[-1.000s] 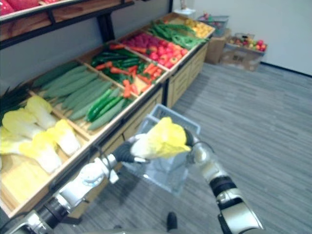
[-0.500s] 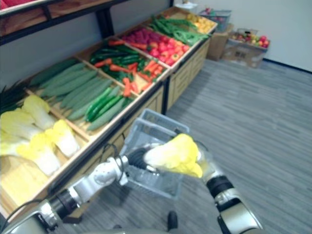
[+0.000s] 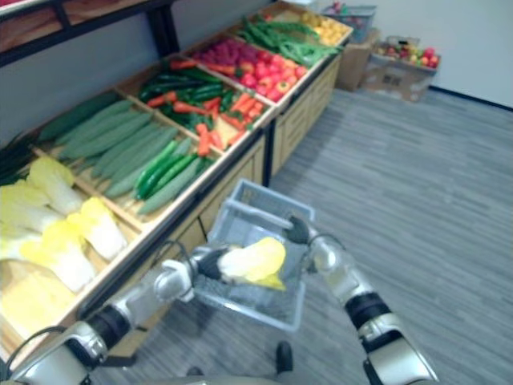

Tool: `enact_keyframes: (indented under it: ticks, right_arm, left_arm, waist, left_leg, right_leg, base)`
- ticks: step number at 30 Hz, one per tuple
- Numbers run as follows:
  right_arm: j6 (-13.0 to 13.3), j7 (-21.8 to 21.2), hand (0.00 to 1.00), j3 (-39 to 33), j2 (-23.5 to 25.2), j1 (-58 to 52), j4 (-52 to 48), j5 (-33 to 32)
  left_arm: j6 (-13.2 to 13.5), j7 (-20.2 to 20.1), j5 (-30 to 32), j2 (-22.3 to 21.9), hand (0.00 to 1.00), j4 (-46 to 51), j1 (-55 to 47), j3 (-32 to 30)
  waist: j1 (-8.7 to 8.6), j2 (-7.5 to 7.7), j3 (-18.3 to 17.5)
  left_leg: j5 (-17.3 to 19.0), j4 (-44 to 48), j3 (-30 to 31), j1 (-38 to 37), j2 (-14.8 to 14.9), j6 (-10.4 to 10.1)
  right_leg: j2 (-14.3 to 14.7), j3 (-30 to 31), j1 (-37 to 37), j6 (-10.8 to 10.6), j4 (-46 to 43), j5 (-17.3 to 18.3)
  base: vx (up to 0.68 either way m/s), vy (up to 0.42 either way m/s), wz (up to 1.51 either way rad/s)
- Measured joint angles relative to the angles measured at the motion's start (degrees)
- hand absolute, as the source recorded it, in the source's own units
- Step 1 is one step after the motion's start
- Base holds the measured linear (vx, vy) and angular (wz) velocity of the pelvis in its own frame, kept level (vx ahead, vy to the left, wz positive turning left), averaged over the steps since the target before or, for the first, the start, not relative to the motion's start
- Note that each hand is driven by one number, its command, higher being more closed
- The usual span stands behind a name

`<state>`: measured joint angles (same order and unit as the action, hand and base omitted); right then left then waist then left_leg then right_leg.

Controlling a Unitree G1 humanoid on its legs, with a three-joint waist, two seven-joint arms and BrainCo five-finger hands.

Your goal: Pick vegetable in the basket

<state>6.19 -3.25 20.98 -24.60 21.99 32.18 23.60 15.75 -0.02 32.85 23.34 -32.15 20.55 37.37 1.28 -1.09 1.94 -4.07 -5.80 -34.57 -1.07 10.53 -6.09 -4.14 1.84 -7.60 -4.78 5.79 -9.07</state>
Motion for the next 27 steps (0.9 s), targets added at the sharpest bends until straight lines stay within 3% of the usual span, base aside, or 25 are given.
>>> enact_keyframes:
  ticks: [6,7,22,25,27]
  right_arm:
    - [0.35,-1.11,1.0,1.95,-0.14,0.01,0.03,-0.02]
    - [0.39,-1.14,1.0,2.12,-0.14,0.0,0.03,-0.02]
    - [0.87,-1.44,1.0,1.97,-0.24,0.02,0.55,-0.02]
    - [0.85,-1.5,1.0,1.74,-0.26,0.02,1.14,-0.02]
    - [0.81,-1.52,1.0,0.58,-0.09,-0.05,2.33,-0.01]
  left_arm:
    - [-0.06,1.05,2.37,-0.81,1.0,-2.8,0.11,-0.17]
    - [-0.01,1.24,3.0,-0.92,0.0,-3.34,0.12,-0.76]
    - [-0.16,2.21,4.91,-3.08,0.0,-5.89,0.28,-4.03]
    - [-0.19,1.63,2.97,-3.08,0.0,-5.63,0.27,-4.14]
    - [-1.08,0.01,-2.8,-3.08,0.0,-3.73,-0.46,-5.45]
  waist:
    - [-0.97,0.05,0.24]
    - [-1.14,0.04,0.25]
    - [-2.29,0.06,0.6]
    - [-2.47,0.05,0.6]
    - [-2.71,-0.09,0.72]
  left_leg:
    - [-0.07,0.08,-0.52,-0.07,-0.07,0.08]
    - [-0.07,0.11,-0.53,-0.11,-0.1,0.08]
    - [-0.15,0.01,0.65,0.01,-0.37,0.19]
    - [-0.2,0.0,1.0,0.05,-0.45,0.27]
    - [-0.26,-0.02,2.42,0.1,-0.89,0.34]
  right_leg:
    - [0.1,0.52,-0.22,-0.01,0.1,-0.02]
    - [0.11,0.66,-0.23,-0.01,0.11,-0.02]
    - [0.03,0.89,-0.12,-0.05,0.16,-0.07]
    - [-0.12,0.4,0.04,-0.08,0.17,-0.09]
    - [-0.27,-0.78,0.51,-0.11,0.18,-0.06]
  base:
    - [0.01,-0.015,-0.05]
    - [0.0,0.0,0.0]
    - [0.0,-0.007,0.01]
    - [0.0,-0.012,0.05]
    - [0.0,-0.013,0.22]
